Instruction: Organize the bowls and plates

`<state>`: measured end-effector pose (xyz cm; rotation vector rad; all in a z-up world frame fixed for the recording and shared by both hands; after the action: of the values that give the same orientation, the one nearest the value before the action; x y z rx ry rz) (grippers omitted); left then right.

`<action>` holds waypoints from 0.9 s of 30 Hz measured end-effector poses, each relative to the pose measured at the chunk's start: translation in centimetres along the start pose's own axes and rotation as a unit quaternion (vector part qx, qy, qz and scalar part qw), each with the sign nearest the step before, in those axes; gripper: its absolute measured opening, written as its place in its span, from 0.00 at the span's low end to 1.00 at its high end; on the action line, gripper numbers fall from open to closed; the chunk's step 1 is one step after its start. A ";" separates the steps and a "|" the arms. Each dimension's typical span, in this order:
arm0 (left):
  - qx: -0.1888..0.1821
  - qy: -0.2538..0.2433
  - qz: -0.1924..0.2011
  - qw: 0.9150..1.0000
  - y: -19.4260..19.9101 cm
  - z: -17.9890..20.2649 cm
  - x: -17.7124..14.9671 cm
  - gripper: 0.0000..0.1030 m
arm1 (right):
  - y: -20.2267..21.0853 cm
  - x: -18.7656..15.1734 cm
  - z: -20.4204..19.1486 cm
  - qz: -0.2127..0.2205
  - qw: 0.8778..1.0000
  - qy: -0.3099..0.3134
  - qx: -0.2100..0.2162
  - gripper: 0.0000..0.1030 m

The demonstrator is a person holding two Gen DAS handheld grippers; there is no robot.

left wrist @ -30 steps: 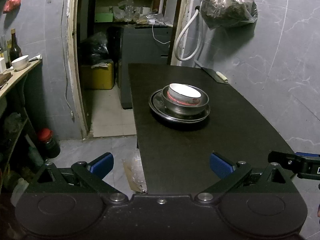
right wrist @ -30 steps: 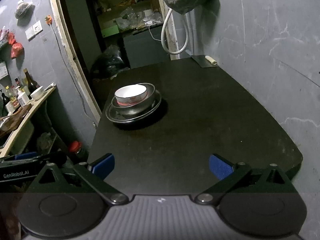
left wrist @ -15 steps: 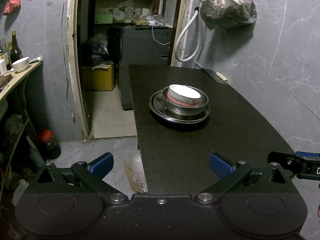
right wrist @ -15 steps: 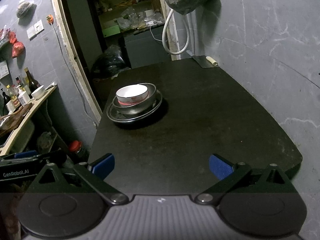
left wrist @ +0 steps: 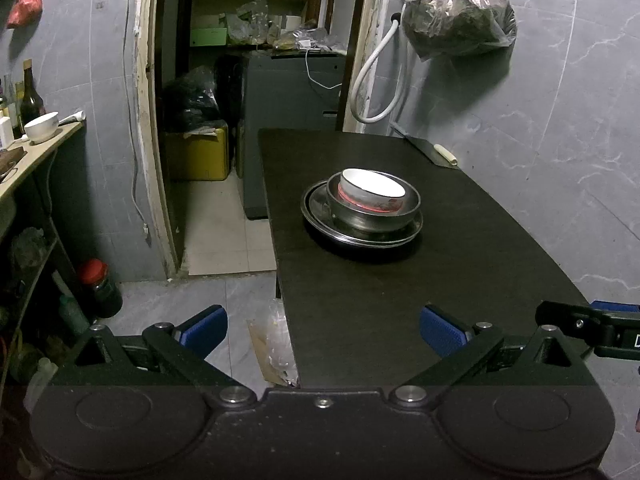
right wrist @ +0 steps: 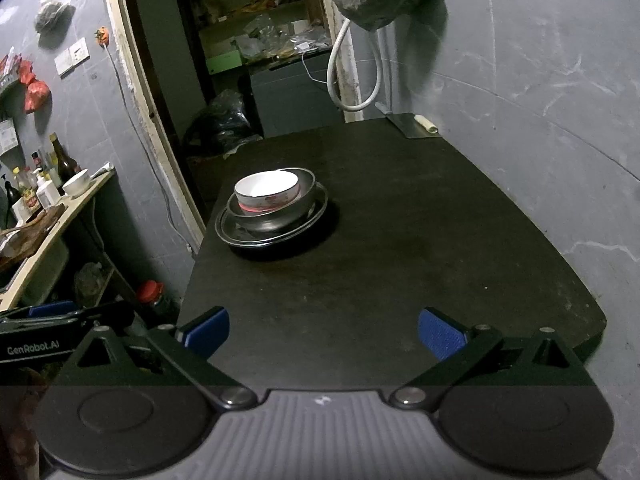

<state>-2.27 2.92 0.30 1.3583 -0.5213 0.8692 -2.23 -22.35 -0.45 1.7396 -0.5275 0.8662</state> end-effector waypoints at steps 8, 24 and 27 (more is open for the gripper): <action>0.000 0.001 0.000 1.000 -0.1 -0.1 0.0 0.99 | -0.1 0.1 -0.2 0.000 1.000 0.001 0.000 1.00; 0.000 0.001 -0.001 1.000 -0.1 -0.2 0.0 0.99 | -0.4 0.6 -0.6 0.000 1.000 0.005 0.000 1.00; 0.000 0.001 -0.001 1.000 -0.1 -0.2 0.0 0.99 | -0.4 0.6 -0.6 0.000 1.000 0.005 0.000 1.00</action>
<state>-2.19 3.08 0.23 1.3569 -0.5188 0.8690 -1.73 -21.64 -0.15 1.7336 -0.5202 0.8739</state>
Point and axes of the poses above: each gripper's, at about its wrist camera, not at the fingertips, and y roughly against the way its jaws point, z to its right, x to its top, the point moved 7 cm from there along -y, roughly the way its jaws point, and after that the axes turned 4 degrees about y, right-handed, at the moved point
